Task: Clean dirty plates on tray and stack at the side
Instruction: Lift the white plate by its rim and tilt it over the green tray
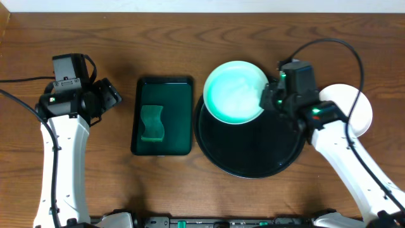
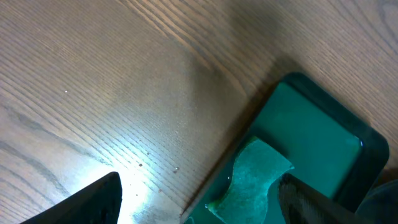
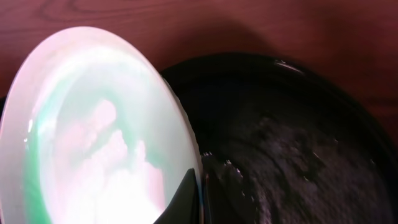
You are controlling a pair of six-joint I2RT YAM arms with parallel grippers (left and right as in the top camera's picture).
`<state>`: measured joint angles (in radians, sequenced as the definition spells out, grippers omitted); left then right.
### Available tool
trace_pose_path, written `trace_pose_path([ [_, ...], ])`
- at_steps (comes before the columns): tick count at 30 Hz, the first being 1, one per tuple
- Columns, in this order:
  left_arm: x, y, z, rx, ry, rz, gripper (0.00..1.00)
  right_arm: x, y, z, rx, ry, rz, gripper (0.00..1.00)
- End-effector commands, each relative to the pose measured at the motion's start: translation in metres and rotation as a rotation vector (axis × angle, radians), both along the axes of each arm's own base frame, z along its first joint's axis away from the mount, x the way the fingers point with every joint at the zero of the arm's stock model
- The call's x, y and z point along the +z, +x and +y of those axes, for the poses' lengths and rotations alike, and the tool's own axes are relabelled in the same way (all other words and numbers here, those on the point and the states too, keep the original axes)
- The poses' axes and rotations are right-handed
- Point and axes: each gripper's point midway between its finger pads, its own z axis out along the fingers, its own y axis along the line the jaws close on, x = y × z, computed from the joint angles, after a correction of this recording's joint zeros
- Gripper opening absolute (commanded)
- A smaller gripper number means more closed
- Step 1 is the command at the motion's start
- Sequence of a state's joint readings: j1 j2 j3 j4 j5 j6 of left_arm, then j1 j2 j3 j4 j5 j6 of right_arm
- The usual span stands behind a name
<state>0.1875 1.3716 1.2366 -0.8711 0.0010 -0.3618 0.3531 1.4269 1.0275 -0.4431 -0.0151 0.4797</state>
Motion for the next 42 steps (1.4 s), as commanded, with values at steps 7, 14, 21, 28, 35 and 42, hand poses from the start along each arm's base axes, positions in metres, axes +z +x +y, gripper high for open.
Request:
trace_pose_path([
  [7, 0.005, 0.001, 0.002, -0.001, 0.007, -0.01, 0.8, -0.024, 0.016, 0.07, 0.048, -0.068, -0.097, 0.01],
  [14, 0.005, 0.001, 0.002, -0.001, 0.007, -0.01, 0.8, -0.012, 0.016, 0.112, 0.064, -0.14, -0.261, 0.01],
  [21, 0.005, 0.001, 0.002, -0.001, 0.007, -0.01, 0.8, 0.038, 0.013, 0.147, 0.158, -0.301, -0.519, 0.01],
  [28, 0.005, 0.001, 0.002, -0.001, 0.007, -0.01, 0.8, 0.083, 0.007, 0.163, 0.216, -0.527, -0.711, 0.01],
  [35, 0.005, 0.001, 0.002, -0.001, 0.007, -0.01, 0.8, 0.11, -0.003, 0.185, 0.344, -0.704, -0.858, 0.01],
  [42, 0.005, 0.001, 0.002, -0.001, 0.007, -0.01, 0.8, 0.15, -0.013, 0.201, 0.378, -0.804, -1.031, 0.01],
])
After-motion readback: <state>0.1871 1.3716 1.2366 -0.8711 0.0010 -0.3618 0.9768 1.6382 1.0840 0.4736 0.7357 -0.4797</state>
